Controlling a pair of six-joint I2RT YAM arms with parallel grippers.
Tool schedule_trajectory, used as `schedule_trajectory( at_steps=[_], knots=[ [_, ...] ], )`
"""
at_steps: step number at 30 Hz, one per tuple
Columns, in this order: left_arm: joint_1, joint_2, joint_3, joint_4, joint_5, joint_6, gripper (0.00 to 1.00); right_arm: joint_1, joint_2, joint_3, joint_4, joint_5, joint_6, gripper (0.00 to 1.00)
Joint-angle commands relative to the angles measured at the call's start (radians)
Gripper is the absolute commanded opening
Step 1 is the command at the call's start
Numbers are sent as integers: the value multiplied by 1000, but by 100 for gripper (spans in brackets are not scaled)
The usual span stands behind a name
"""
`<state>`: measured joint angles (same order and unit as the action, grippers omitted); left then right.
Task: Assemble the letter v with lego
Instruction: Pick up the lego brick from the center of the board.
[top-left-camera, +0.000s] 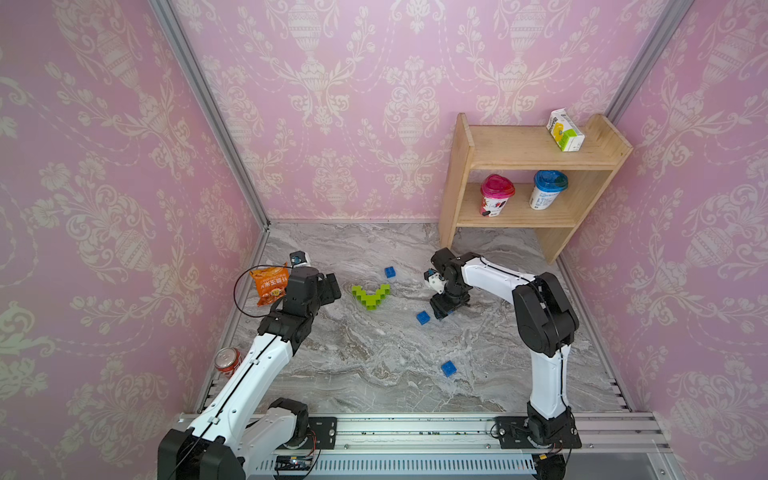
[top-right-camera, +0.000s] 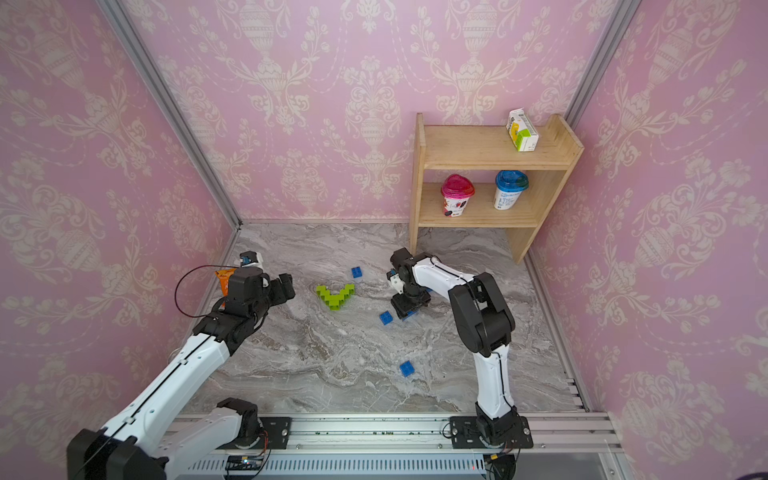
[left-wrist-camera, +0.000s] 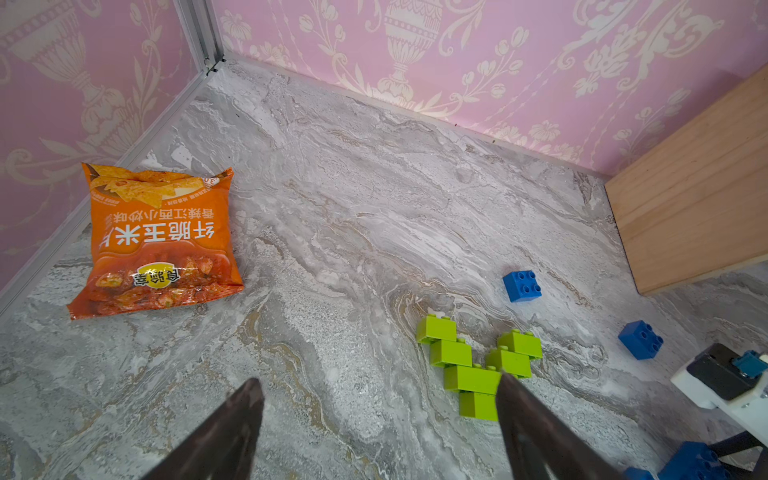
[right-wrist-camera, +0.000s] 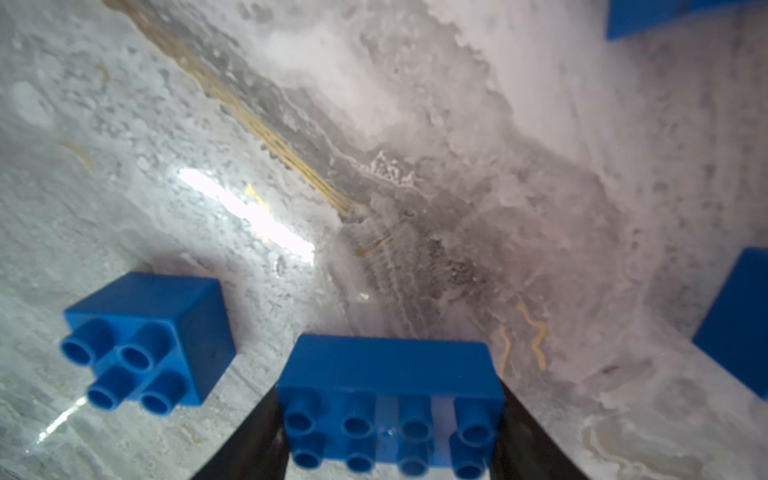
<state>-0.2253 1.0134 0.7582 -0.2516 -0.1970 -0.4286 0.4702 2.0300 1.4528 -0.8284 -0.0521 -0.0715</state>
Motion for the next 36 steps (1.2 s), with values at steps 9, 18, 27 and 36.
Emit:
schedule_trajectory(
  at_steps=[9, 18, 27, 36],
  knots=[
    [7, 0, 29, -16, -25, 12, 88, 70, -28, -53, 40, 13, 147, 52],
    [7, -2, 30, -18, -28, 17, 89, 108, -84, -101, 32, -34, 230, 50],
    [7, 26, 37, -8, -11, 22, 89, 116, -173, -39, -165, 170, 507, 49],
    [8, 56, 25, 41, 38, 24, 89, 236, -199, -41, 10, 192, 939, 0]
  ],
)
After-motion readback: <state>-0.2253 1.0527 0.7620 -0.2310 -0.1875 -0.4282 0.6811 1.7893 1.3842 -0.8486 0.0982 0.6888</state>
